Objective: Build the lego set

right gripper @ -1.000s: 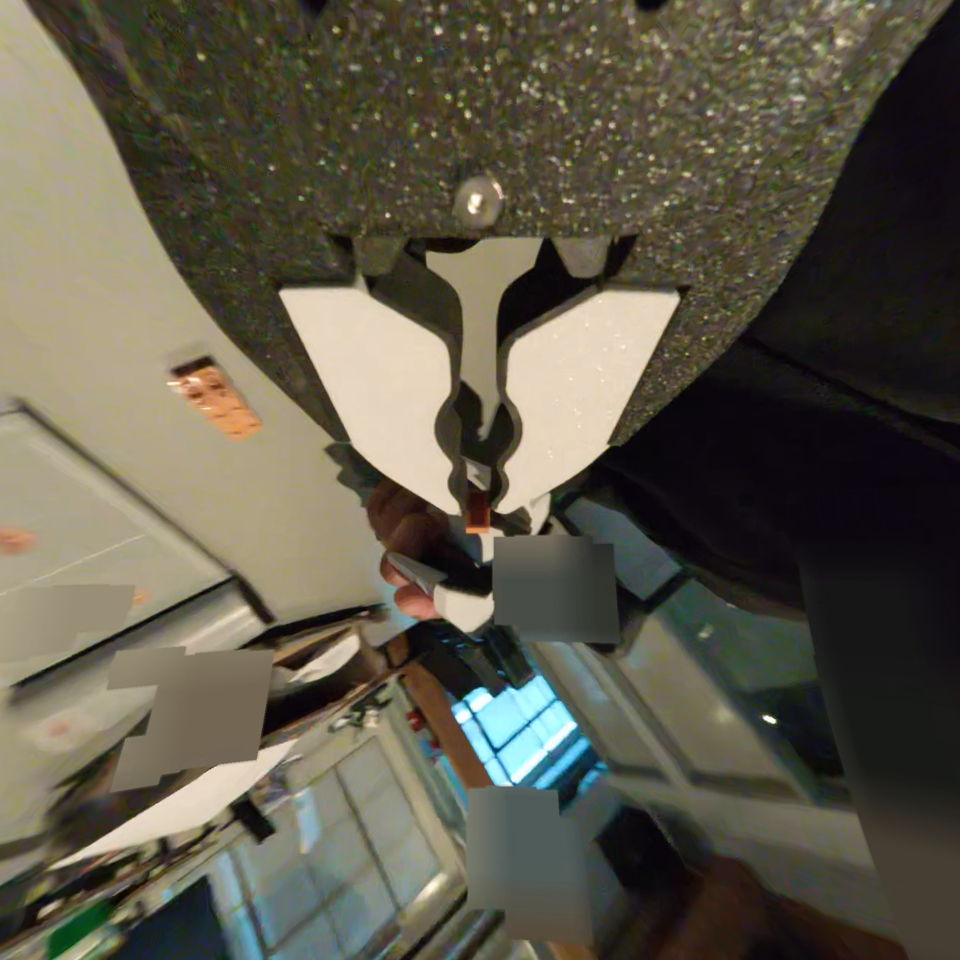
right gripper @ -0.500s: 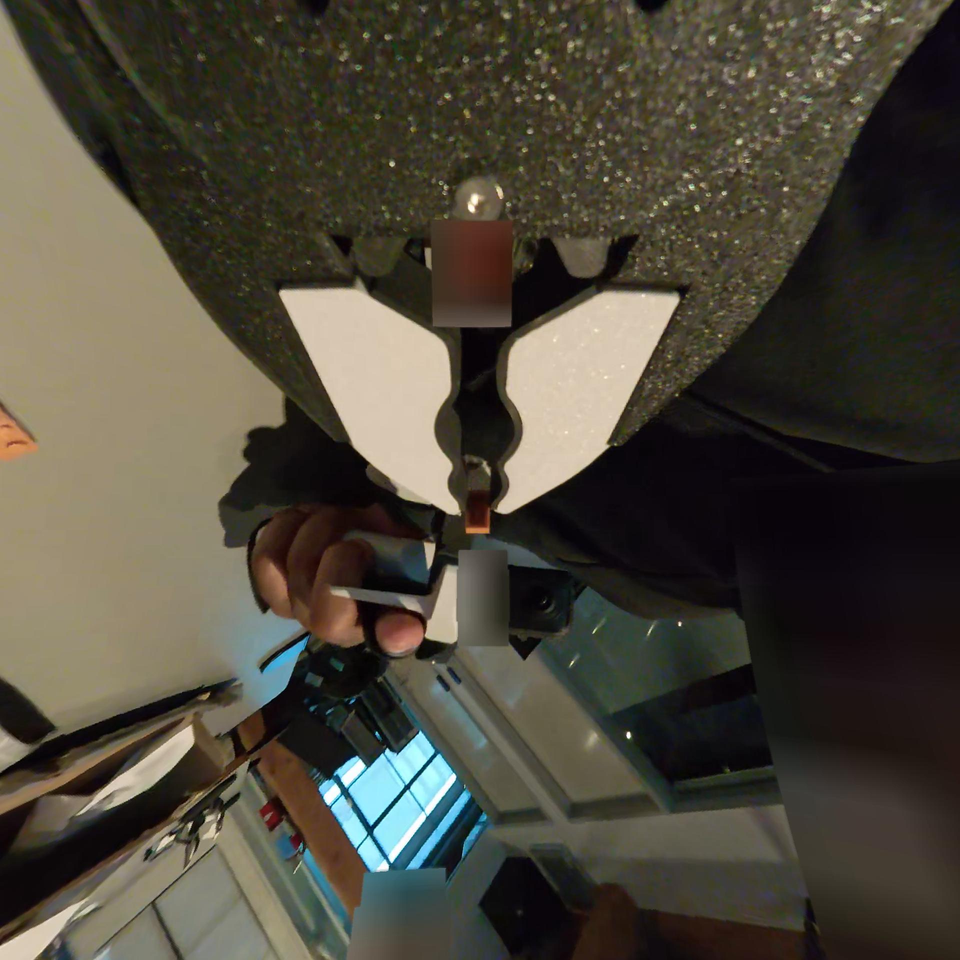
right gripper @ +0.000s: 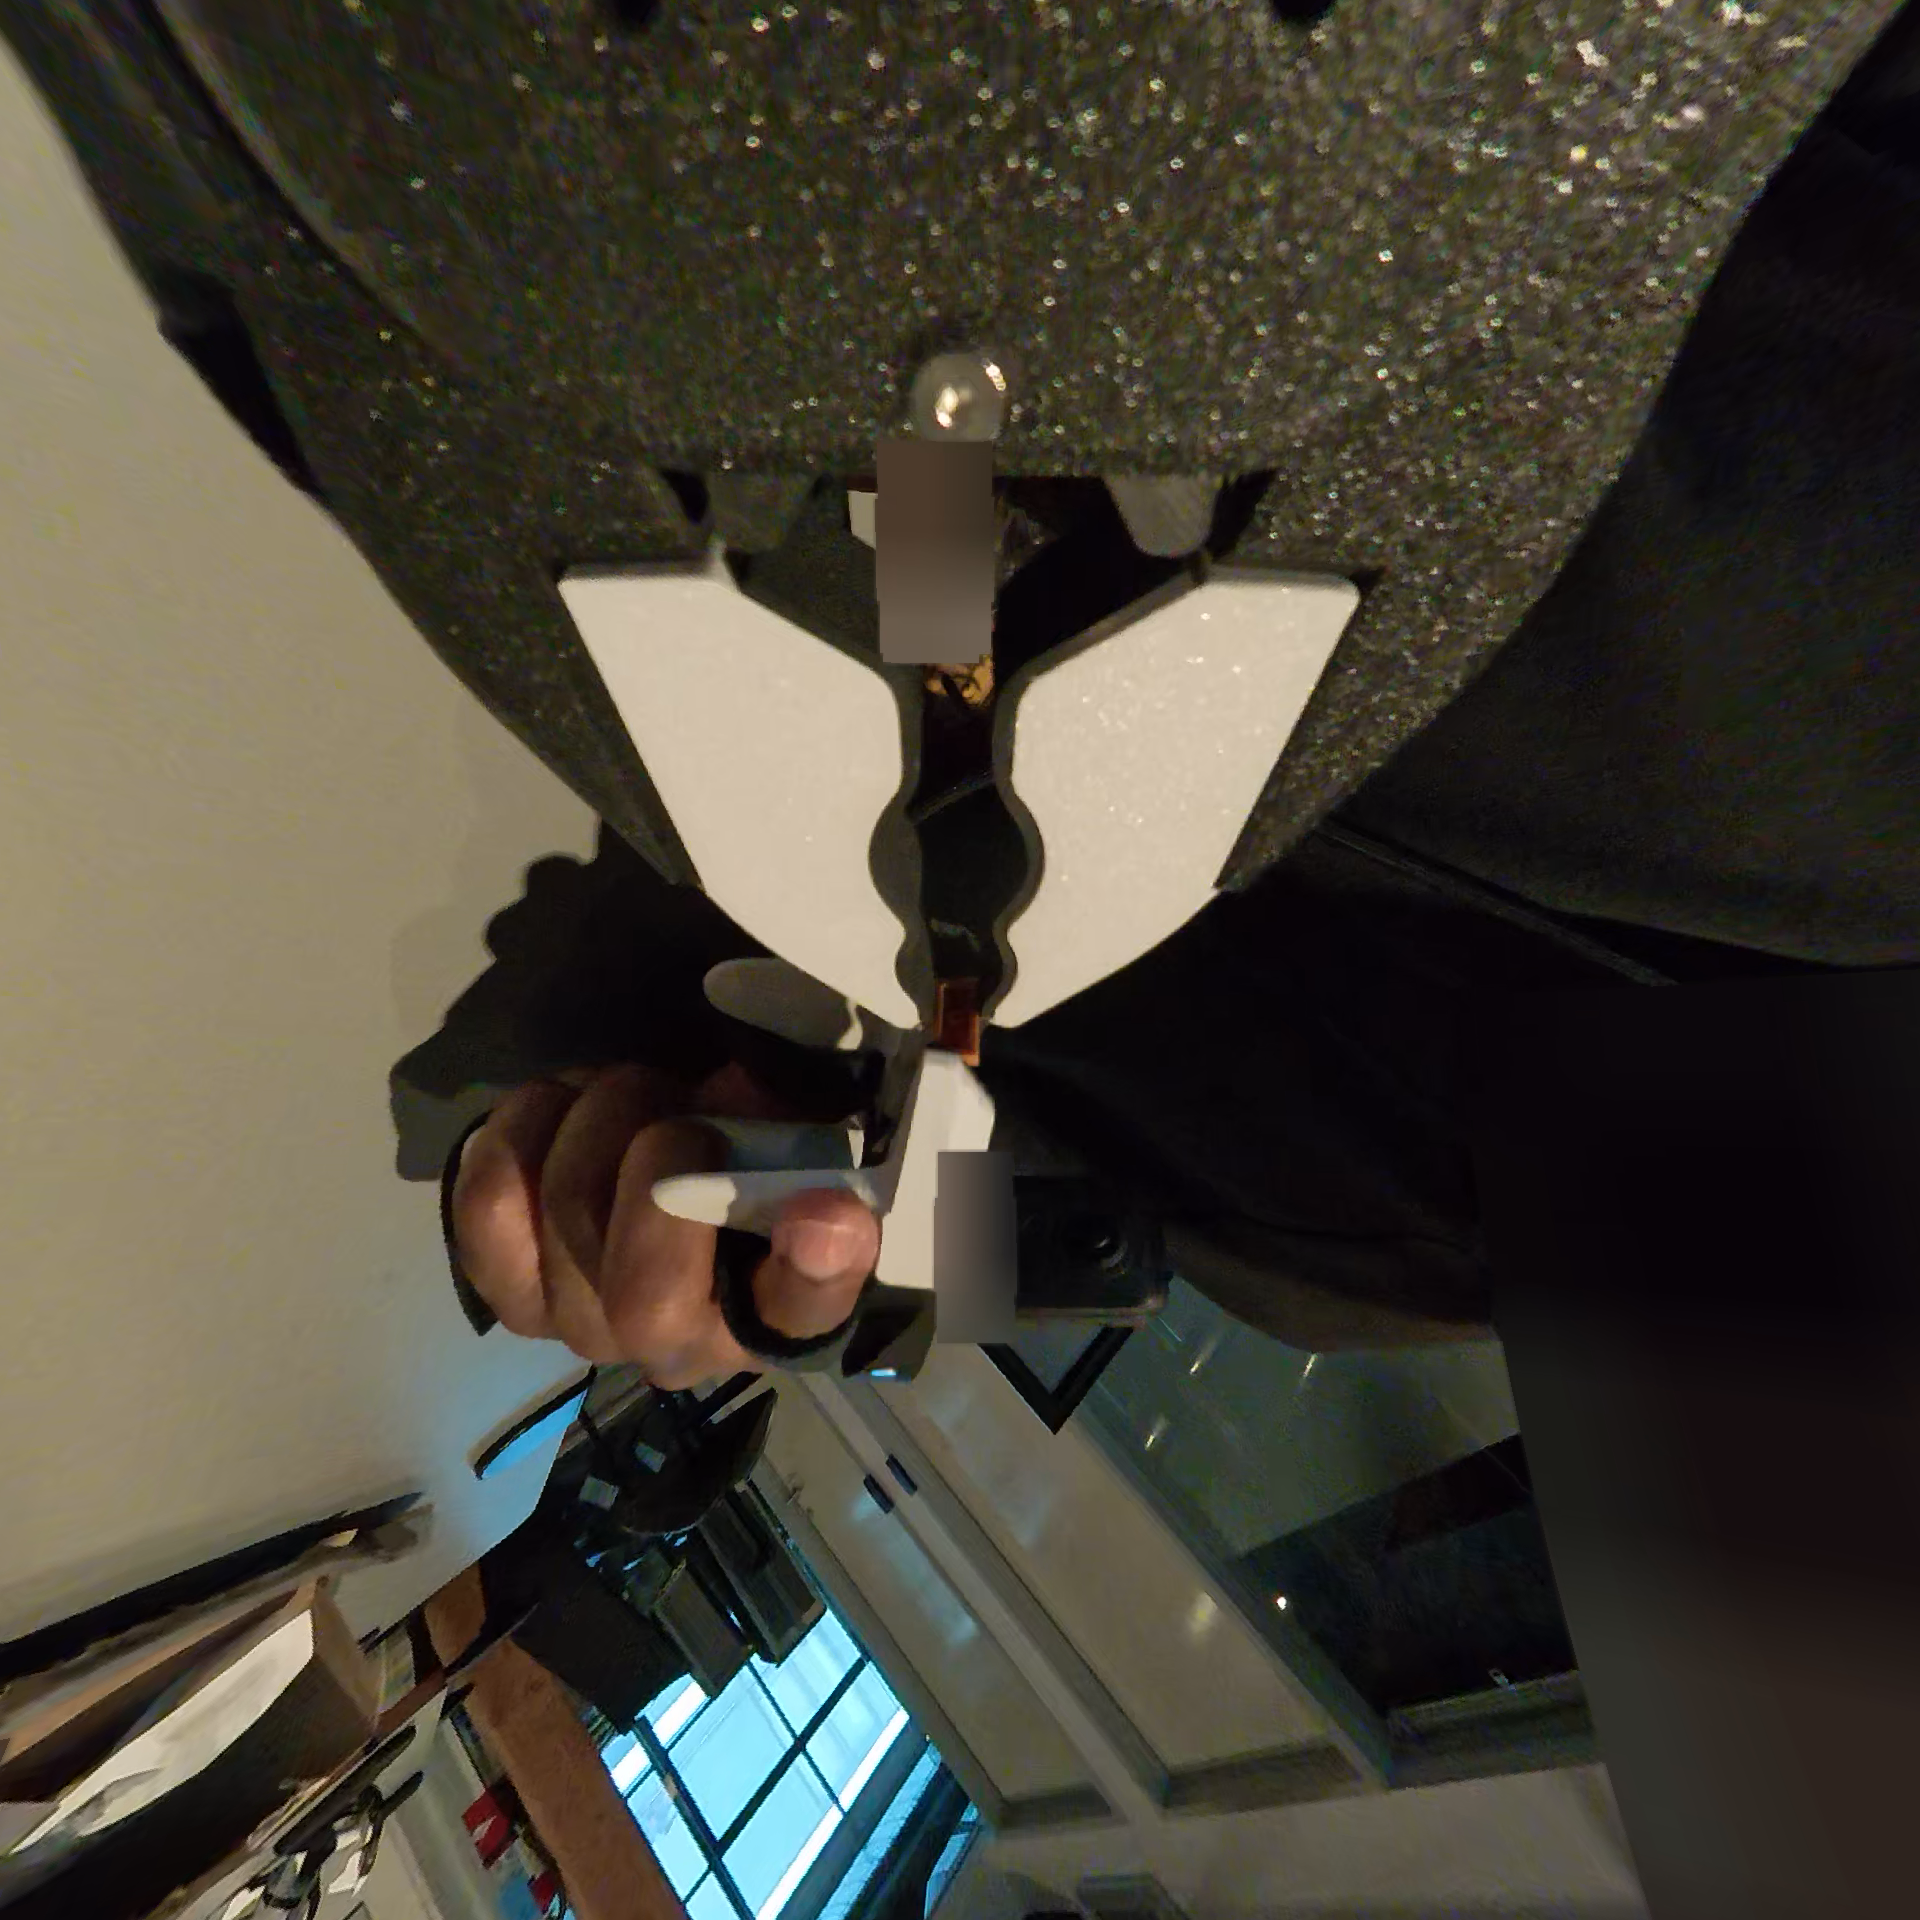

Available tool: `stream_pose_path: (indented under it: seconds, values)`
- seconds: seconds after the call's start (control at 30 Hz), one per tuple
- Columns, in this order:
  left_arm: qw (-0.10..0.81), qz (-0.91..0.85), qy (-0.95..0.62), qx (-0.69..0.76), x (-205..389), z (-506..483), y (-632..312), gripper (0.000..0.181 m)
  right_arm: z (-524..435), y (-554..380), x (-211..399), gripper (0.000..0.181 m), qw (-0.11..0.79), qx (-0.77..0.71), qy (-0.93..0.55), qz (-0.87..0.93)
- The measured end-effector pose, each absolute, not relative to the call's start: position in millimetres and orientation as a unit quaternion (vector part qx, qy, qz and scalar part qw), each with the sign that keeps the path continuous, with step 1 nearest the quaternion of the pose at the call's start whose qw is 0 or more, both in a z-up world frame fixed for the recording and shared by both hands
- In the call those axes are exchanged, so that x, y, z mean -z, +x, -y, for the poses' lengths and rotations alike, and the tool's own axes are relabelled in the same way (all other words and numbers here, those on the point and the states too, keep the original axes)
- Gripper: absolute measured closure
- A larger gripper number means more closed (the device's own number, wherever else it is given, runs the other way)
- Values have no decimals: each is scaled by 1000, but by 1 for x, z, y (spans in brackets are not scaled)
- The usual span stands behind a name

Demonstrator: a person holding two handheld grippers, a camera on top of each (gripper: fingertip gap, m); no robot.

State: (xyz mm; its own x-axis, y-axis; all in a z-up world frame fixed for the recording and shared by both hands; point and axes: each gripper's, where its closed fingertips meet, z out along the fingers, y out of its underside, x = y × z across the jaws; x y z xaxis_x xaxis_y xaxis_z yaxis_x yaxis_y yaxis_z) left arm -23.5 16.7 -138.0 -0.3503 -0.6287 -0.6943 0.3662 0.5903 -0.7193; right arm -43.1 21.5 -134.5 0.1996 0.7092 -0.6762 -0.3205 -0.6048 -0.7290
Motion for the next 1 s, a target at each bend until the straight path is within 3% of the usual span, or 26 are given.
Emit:
stream_pose_path:
  seconds: [0.23, 0.37, 0.5, 0.8, 1.0]
  values:
    - [545, -687, -107, 468, 138, -17, -26, 165, -22, -46, 135, 173, 425, -604, -655, 158]
    - [525, -677, -115, 503, 133, -17, -30, 165, -27, -43, 134, 151, 448, -584, -660, 150]
    - [519, -659, -143, 525, 126, -31, -30, 165, -38, -32, 133, 140, 495, -537, -666, 150]
    - [521, -676, -249, 457, 143, -82, -4, 165, -73, 3, 168, 139, 514, -268, -761, 291]
    - [447, -705, -346, 428, 167, -115, 14, 165, -96, 32, 182, 146, 500, -198, -774, 334]
